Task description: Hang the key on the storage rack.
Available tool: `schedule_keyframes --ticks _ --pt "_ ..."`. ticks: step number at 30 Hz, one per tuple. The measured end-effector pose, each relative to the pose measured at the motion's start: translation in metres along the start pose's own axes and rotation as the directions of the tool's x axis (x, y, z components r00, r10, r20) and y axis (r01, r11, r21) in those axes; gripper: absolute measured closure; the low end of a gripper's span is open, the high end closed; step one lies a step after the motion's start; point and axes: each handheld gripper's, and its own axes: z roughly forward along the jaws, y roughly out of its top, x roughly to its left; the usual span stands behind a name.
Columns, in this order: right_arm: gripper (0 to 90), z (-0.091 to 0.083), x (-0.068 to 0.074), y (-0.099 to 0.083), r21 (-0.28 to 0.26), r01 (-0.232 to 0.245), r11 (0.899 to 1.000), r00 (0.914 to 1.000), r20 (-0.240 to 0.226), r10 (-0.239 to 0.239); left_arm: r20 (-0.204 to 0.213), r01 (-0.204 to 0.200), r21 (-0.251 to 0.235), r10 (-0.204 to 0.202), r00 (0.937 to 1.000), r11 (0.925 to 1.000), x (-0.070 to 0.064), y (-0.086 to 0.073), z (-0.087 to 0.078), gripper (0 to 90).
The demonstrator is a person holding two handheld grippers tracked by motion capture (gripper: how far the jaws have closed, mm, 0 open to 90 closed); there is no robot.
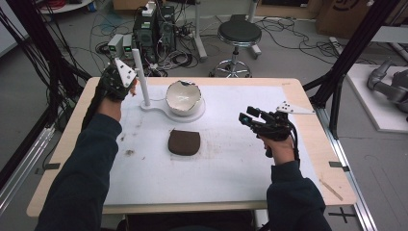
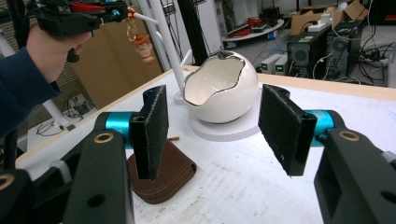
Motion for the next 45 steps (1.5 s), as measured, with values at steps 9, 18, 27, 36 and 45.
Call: schedule_keyframes --ticks 9,18,27,36,45 --pt "43.3 0.001 0.000 0.000 0.005 0.005 1.000 1.0000 -0.003 -0.005 0.075 0.143 0.000 -0.142 0.9870 0.9898 0.018 0.004 0.002 81.8" --pt "43.3 0.001 -0.001 0.000 0.007 -0.003 1.000 1.0000 -0.005 0.004 0.060 0.099 0.011 -0.100 0.9932 0.9950 0.012 0.014 0.008 81.7" --pt "43.3 0.000 -0.001 0.000 0.004 -0.003 1.000 1.0000 -0.009 0.003 0.022 0.111 0.005 -0.111 0.9936 0.9938 0.015 0.022 0.012 81.7" --pt "43.3 0.000 -0.001 0.000 0.003 -0.002 1.000 0.9999 -0.010 0.002 0.021 0.107 -0.004 -0.107 0.9941 0.9943 0.015 0.035 0.016 81.7" --pt "43.3 0.000 -0.001 0.000 0.003 -0.004 1.000 0.9999 -0.013 0.004 0.016 0.092 0.018 -0.092 0.9957 0.9956 0.010 0.034 0.021 81.6"
